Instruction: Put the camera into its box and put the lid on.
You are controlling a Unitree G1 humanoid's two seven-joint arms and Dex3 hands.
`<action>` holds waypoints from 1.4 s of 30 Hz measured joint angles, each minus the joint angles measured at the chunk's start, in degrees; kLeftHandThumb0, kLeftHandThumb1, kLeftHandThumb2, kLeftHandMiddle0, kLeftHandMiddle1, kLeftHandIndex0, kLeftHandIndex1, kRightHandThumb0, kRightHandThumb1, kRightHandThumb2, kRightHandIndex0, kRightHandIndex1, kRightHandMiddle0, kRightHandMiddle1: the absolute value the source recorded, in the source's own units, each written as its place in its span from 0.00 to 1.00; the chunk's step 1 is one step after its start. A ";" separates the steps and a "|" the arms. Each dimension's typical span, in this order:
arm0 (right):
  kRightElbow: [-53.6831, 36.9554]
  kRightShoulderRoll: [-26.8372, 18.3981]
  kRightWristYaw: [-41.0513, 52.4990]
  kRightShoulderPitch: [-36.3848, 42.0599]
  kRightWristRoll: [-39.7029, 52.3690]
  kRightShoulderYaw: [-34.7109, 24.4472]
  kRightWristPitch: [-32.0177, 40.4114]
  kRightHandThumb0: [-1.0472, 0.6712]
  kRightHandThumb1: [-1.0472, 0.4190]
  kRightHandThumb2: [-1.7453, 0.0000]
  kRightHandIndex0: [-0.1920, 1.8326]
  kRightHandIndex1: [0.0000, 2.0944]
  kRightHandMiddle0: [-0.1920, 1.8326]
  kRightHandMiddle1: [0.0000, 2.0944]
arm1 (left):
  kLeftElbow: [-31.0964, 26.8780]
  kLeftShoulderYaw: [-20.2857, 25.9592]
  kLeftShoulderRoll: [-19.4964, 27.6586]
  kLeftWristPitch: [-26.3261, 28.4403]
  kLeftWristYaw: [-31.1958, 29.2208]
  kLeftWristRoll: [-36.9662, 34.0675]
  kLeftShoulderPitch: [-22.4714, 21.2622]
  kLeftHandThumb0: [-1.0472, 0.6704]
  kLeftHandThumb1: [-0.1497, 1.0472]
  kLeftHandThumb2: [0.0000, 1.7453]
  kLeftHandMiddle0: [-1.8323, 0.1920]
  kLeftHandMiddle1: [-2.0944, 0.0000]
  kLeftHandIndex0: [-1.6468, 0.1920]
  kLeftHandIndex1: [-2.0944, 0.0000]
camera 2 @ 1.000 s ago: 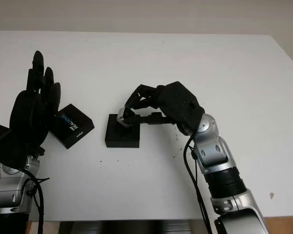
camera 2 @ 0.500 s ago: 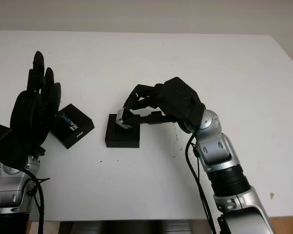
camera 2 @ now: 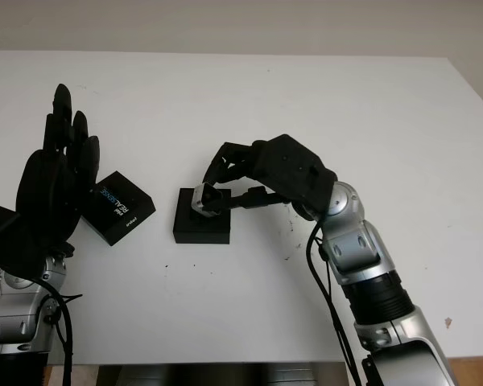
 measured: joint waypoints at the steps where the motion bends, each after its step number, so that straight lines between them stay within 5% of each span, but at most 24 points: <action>1: 0.30 0.00 0.00 0.00 -0.15 0.16 -0.28 0.33 0.06 0.97 0.17 0.36 0.26 0.81 | 0.00 0.00 -0.02 0.00 0.18 0.17 0.00 0.12 1.00 0.28 0.99 0.98 0.99 0.98; 32: 0.58 -1.01 0.55 -0.08 -5.09 2.68 -3.16 0.33 0.06 0.97 0.18 0.34 0.26 0.81 | -0.52 -0.08 -0.07 0.24 -0.14 0.25 0.52 0.13 1.00 0.29 1.00 0.98 1.00 0.99; 42: 0.58 -2.42 -0.26 1.45 -7.86 3.86 -10.22 0.30 0.08 0.97 0.15 0.29 0.22 0.67 | -0.95 -0.49 -0.05 0.24 -0.50 0.82 0.95 0.13 1.00 0.29 1.00 0.99 1.00 0.99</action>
